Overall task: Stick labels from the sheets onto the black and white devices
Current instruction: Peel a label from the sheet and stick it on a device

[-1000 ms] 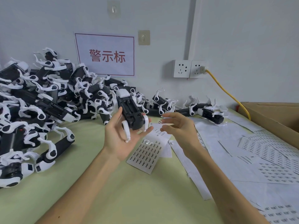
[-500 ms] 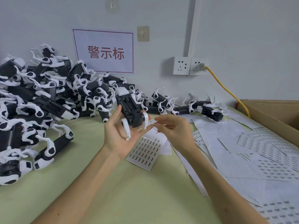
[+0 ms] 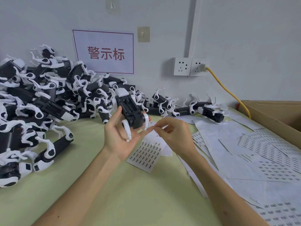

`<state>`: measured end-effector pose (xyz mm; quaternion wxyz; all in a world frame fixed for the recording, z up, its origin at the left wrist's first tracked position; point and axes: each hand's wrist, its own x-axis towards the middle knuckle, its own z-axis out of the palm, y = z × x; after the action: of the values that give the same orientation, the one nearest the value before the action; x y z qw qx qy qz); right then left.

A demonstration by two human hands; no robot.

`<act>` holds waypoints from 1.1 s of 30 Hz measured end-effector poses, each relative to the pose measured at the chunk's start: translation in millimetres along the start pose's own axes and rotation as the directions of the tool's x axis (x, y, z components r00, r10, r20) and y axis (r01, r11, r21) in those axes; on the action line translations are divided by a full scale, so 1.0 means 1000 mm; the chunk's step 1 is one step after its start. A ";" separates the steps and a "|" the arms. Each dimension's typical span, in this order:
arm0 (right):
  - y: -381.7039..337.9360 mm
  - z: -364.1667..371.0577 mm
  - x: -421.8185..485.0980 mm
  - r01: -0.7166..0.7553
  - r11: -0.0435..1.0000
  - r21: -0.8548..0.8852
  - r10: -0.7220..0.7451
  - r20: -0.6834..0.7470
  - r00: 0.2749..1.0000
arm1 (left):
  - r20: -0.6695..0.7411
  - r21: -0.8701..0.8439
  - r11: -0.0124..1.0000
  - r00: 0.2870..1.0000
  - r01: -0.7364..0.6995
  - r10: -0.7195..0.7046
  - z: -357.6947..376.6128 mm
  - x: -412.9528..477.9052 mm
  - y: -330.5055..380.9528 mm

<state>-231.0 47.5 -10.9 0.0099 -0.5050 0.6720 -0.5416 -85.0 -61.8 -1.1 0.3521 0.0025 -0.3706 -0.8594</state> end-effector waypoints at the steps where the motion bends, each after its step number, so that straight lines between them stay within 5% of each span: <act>1: 0.001 0.000 0.000 0.006 1.000 -0.011 -0.006 0.000 1.000 | -0.004 0.008 1.000 1.000 -0.001 0.001 0.000 0.000 0.000; 6: 0.002 0.003 -0.001 0.046 0.995 -0.085 -0.049 -0.041 0.998 | -0.051 0.086 0.996 0.998 -0.026 0.030 -0.002 0.001 -0.001; 10: -0.003 -0.001 -0.001 0.036 0.998 0.060 -0.027 -0.144 0.989 | -0.151 0.261 0.965 0.986 -0.028 0.070 -0.002 0.003 -0.002; 13: -0.009 -0.005 -0.003 -0.026 0.962 0.273 0.039 -0.043 0.998 | -0.149 0.360 0.933 0.987 0.004 0.053 -0.001 0.004 -0.004; 16: -0.010 -0.001 -0.006 -0.046 0.972 0.231 0.030 0.074 0.997 | -0.145 0.414 0.909 0.989 0.038 0.024 0.000 0.004 -0.010; 23: -0.008 0.006 -0.005 -0.041 0.960 0.276 0.057 -0.050 0.997 | -0.060 0.549 0.832 0.996 0.086 -0.063 0.000 0.001 -0.018; 33: -0.001 -0.011 0.009 -0.239 0.733 0.637 0.385 -0.099 0.917 | 0.015 0.901 0.430 0.986 0.060 -0.169 0.003 -0.005 -0.039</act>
<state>-240.7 49.5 -0.9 0.1883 -0.2888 0.5320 -0.7734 -105.5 -37.7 -25.3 0.2185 0.1695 -0.7858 -0.5531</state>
